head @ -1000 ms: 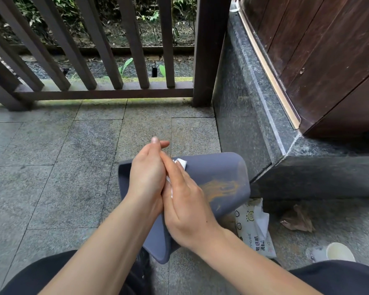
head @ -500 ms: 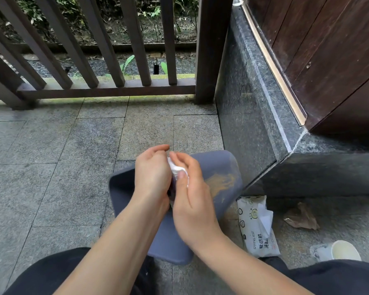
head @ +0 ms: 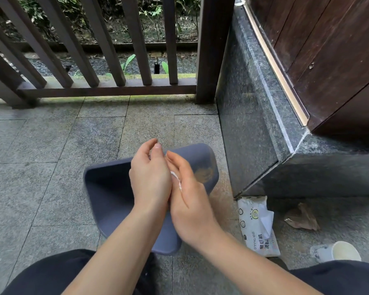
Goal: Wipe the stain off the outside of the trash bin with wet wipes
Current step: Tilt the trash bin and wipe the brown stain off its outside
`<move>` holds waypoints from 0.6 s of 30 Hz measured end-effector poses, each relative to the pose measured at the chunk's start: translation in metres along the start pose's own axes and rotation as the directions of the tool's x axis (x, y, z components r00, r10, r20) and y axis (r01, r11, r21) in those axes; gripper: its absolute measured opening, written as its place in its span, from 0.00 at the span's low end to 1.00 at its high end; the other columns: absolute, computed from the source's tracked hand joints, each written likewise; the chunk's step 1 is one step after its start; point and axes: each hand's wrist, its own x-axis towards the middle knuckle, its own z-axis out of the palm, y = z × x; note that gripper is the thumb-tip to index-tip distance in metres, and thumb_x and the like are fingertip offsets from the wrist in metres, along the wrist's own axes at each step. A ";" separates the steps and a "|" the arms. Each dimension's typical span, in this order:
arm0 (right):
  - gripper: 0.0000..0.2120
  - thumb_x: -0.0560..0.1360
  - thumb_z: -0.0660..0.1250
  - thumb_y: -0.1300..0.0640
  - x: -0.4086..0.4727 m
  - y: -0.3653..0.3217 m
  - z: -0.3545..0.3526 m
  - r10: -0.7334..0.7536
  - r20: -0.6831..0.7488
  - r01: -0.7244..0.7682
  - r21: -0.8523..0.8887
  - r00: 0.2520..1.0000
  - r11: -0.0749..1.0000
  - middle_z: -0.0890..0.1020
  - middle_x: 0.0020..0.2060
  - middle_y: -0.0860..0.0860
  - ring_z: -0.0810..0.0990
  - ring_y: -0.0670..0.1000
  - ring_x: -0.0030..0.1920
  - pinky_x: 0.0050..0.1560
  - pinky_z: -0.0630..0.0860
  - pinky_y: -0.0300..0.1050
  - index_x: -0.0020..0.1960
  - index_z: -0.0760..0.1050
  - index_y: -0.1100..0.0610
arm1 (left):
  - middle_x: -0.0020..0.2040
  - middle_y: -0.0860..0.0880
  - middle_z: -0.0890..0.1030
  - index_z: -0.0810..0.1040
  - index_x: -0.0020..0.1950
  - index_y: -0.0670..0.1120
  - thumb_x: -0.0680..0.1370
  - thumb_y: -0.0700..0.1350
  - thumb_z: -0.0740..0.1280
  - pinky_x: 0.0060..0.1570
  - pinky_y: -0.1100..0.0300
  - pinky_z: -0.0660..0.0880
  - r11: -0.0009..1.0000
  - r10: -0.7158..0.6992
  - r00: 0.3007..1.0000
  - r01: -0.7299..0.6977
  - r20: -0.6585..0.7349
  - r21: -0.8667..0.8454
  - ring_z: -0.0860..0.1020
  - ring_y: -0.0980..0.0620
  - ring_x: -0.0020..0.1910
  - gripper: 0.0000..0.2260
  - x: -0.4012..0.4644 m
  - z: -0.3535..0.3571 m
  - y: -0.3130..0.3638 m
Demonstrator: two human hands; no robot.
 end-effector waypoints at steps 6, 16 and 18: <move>0.22 0.80 0.56 0.50 -0.007 0.006 0.020 0.119 0.010 -0.117 -0.114 0.993 0.987 0.85 0.60 0.48 0.83 0.48 0.59 0.56 0.79 0.47 0.70 0.59 0.31 | 0.63 0.45 0.84 0.81 0.67 0.51 0.83 0.45 0.62 0.68 0.44 0.73 0.989 -0.102 0.994 0.106 -0.040 0.105 0.79 0.41 0.65 0.15 0.024 -0.003 -0.014; 0.22 0.83 0.51 0.57 0.021 0.009 -0.015 -0.019 -0.102 -0.010 -0.274 0.995 0.962 0.73 0.73 0.50 0.63 0.50 0.78 0.77 0.57 0.59 0.76 0.66 0.56 | 0.35 0.53 0.77 0.81 0.52 0.53 0.82 0.42 0.60 0.39 0.54 0.69 0.941 0.320 0.941 -0.303 -0.110 0.151 0.73 0.51 0.33 0.11 0.004 0.003 0.005; 0.22 0.83 0.51 0.58 0.028 0.011 -0.025 -0.013 -0.114 -0.021 -0.291 0.993 0.957 0.73 0.74 0.51 0.62 0.51 0.79 0.78 0.54 0.58 0.76 0.65 0.56 | 0.33 0.56 0.76 0.80 0.51 0.51 0.81 0.39 0.60 0.35 0.55 0.67 0.907 0.403 0.911 -0.387 -0.082 0.167 0.71 0.57 0.29 0.10 -0.001 0.002 0.009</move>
